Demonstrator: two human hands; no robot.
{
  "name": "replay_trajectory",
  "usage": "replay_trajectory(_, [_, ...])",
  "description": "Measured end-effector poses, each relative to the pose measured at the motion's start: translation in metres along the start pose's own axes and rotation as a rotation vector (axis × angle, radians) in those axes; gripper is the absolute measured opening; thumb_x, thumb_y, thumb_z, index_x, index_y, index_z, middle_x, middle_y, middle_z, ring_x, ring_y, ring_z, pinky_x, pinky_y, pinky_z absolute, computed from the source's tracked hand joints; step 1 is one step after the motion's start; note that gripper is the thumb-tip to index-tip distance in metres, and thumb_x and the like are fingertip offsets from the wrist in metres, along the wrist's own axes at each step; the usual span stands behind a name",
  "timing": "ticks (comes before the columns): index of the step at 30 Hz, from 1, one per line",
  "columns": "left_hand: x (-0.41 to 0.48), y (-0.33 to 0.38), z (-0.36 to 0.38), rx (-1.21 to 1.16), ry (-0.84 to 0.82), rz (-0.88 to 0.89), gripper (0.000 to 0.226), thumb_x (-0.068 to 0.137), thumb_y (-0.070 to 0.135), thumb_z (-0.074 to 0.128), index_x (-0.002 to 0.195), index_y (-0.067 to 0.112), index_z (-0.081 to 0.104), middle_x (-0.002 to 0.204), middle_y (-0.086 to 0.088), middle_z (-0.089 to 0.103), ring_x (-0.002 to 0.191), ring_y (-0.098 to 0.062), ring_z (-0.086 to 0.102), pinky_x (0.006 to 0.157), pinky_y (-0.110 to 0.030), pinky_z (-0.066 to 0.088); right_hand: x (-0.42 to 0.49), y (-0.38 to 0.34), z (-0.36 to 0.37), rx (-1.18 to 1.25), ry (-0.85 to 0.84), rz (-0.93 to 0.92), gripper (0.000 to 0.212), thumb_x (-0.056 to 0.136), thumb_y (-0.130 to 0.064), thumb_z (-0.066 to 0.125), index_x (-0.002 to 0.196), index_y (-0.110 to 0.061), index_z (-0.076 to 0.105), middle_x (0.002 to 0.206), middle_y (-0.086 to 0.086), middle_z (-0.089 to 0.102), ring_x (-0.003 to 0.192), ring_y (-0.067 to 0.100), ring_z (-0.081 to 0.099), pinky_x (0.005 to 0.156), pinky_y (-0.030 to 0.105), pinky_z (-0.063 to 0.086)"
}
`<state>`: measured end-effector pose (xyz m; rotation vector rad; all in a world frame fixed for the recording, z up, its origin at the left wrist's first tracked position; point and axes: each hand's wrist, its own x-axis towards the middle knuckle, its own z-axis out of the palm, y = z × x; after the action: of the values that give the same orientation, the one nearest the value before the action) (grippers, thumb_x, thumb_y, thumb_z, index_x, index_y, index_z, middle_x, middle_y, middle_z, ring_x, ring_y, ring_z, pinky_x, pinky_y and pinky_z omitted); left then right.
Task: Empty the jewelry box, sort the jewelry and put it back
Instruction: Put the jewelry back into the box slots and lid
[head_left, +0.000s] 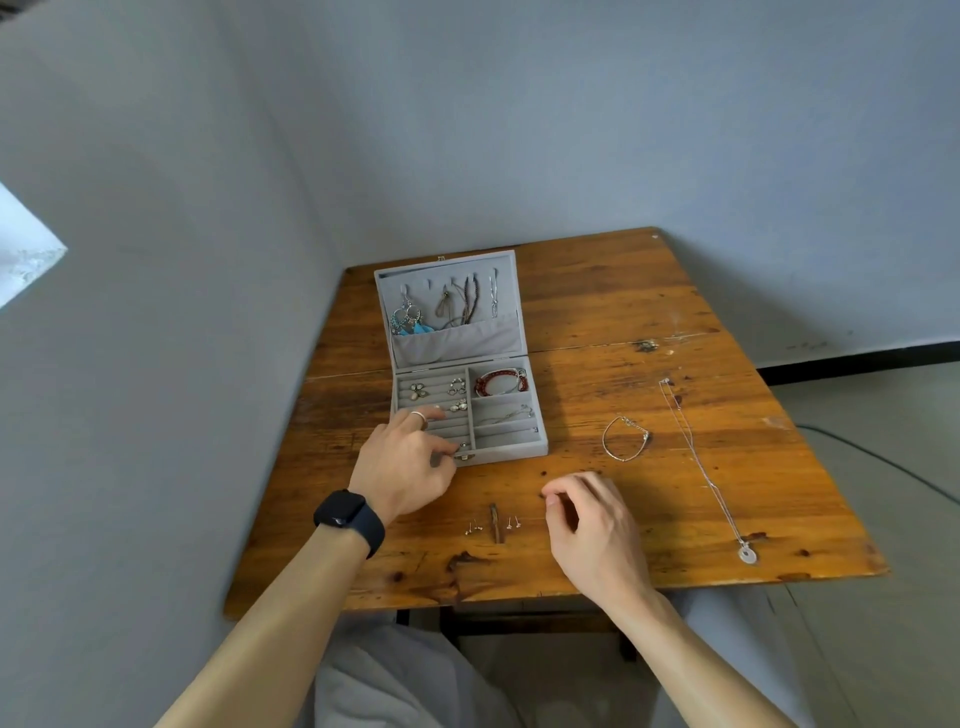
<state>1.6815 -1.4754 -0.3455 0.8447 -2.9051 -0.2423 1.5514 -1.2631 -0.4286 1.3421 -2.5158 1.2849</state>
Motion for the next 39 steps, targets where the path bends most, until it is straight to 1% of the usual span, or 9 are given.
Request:
replay_trajectory(5, [-0.005, 0.0, 0.003, -0.004, 0.022, -0.014, 0.031, 0.093, 0.031, 0.058, 0.121, 0.03, 0.07, 0.141, 0.004, 0.051, 0.124, -0.018, 0.049, 0.094, -0.039, 0.05, -0.002, 0.002, 0.002, -0.023, -0.005, -0.013, 0.01, 0.089, -0.017, 0.068, 0.099, -0.019, 0.069, 0.102, -0.007, 0.064, 0.096, 0.009, 0.056, 0.078, 0.007, 0.039])
replay_trajectory(8, [-0.01, -0.002, 0.002, -0.044, 0.028, -0.045, 0.032, 0.092, 0.027, 0.059, 0.123, 0.031, 0.068, 0.136, 0.005, 0.053, 0.12, -0.017, 0.053, 0.087, -0.036, 0.055, -0.004, 0.001, 0.004, -0.102, -0.04, -0.066, 0.019, 0.088, -0.025, 0.065, 0.105, -0.019, 0.07, 0.11, -0.007, 0.064, 0.102, 0.011, 0.054, 0.082, 0.022, 0.049])
replay_trajectory(10, [-0.014, -0.003, 0.002, -0.053, 0.039, -0.054, 0.033, 0.092, 0.025, 0.059, 0.123, 0.03, 0.068, 0.135, 0.005, 0.054, 0.119, -0.017, 0.055, 0.084, -0.036, 0.056, -0.004, 0.001, 0.004, -0.145, -0.053, -0.089, 0.023, 0.088, -0.028, 0.063, 0.107, -0.02, 0.071, 0.113, -0.007, 0.064, 0.104, 0.012, 0.052, 0.084, 0.027, 0.051])
replay_trajectory(15, [-0.041, 0.008, 0.006, -0.135, 0.211, -0.053, 0.033, 0.089, 0.017, 0.065, 0.121, 0.026, 0.068, 0.126, 0.003, 0.06, 0.113, -0.018, 0.058, 0.081, -0.036, 0.057, -0.005, 0.001, 0.003, -0.13, -0.059, -0.115, 0.025, 0.087, -0.034, 0.059, 0.106, -0.024, 0.073, 0.113, -0.009, 0.063, 0.105, 0.011, 0.051, 0.084, 0.024, 0.044])
replay_trajectory(18, [-0.06, 0.025, 0.014, -0.188, 0.281, -0.026, 0.032, 0.088, 0.018, 0.068, 0.119, 0.026, 0.069, 0.121, 0.004, 0.062, 0.111, -0.015, 0.059, 0.084, -0.035, 0.056, -0.006, 0.001, 0.003, -0.114, -0.076, -0.161, 0.024, 0.088, -0.04, 0.059, 0.105, -0.029, 0.072, 0.111, -0.014, 0.062, 0.105, 0.009, 0.051, 0.082, 0.025, 0.042])
replay_trajectory(24, [-0.08, 0.057, 0.041, -0.177, 0.214, -0.008, 0.029, 0.091, 0.036, 0.061, 0.119, 0.033, 0.069, 0.128, 0.009, 0.058, 0.118, -0.012, 0.052, 0.099, -0.03, 0.044, -0.006, 0.003, 0.003, -0.134, -0.097, -0.213, 0.025, 0.088, -0.046, 0.061, 0.107, -0.034, 0.072, 0.113, -0.017, 0.061, 0.105, 0.006, 0.05, 0.079, 0.028, 0.046])
replay_trajectory(28, [-0.08, 0.067, 0.053, -0.143, 0.203, -0.053, 0.031, 0.095, 0.045, 0.056, 0.12, 0.035, 0.07, 0.136, 0.009, 0.055, 0.128, -0.012, 0.046, 0.107, -0.033, 0.036, -0.006, 0.003, 0.002, -0.136, -0.105, -0.235, 0.024, 0.089, -0.045, 0.061, 0.107, -0.036, 0.072, 0.112, -0.018, 0.06, 0.104, 0.007, 0.05, 0.078, 0.028, 0.045])
replay_trajectory(35, [-0.075, 0.072, 0.055, -0.12, 0.252, -0.063, 0.022, 0.095, 0.041, 0.06, 0.105, 0.034, 0.078, 0.13, 0.008, 0.06, 0.125, -0.015, 0.048, 0.103, -0.035, 0.038, -0.006, 0.003, 0.001, -0.152, -0.119, -0.242, 0.027, 0.092, -0.048, 0.056, 0.107, -0.036, 0.074, 0.113, -0.016, 0.061, 0.105, 0.007, 0.05, 0.08, 0.023, 0.04])
replay_trajectory(39, [-0.074, 0.071, 0.058, -0.13, 0.262, -0.062, 0.019, 0.094, 0.037, 0.063, 0.103, 0.032, 0.079, 0.127, 0.007, 0.062, 0.123, -0.016, 0.051, 0.102, -0.036, 0.04, -0.006, 0.004, 0.001, -0.143, -0.113, -0.238, 0.025, 0.092, -0.048, 0.057, 0.105, -0.036, 0.075, 0.112, -0.016, 0.061, 0.105, 0.007, 0.05, 0.08, 0.024, 0.039])
